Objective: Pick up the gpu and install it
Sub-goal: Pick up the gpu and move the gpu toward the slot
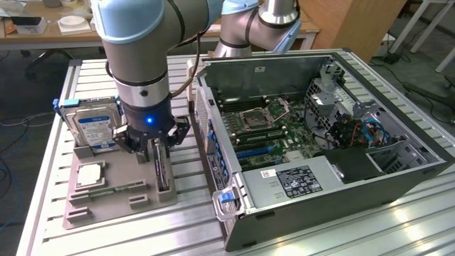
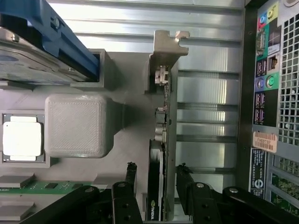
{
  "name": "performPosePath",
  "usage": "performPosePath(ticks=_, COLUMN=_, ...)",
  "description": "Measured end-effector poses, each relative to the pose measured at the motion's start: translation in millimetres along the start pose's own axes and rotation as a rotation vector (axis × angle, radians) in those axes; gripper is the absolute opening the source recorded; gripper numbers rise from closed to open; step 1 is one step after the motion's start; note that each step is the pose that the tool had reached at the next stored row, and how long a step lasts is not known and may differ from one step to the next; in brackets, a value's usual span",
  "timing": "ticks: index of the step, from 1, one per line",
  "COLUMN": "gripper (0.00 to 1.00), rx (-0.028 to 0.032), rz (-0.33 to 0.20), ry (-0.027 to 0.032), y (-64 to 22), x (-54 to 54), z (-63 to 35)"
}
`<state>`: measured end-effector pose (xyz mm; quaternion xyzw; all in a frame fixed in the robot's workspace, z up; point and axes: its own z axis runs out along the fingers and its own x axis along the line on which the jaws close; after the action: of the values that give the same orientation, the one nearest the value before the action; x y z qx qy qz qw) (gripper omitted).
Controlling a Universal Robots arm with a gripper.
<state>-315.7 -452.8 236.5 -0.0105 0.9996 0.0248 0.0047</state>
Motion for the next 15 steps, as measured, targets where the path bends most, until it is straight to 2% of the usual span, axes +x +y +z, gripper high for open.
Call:
performPosePath(ticks=3, gripper=0.47, rx=-0.0001, rz=0.000, ry=-0.0001, y=-1.1, x=0.1, z=5.4)
performPosePath(ticks=9, gripper=0.47, rx=0.0003, rz=0.000, ry=0.0002, y=-1.1, x=0.1, z=5.5)
performPosePath(ticks=15, gripper=0.47, rx=0.0003, rz=0.000, ry=0.0001, y=2.5, x=0.1, z=7.8)
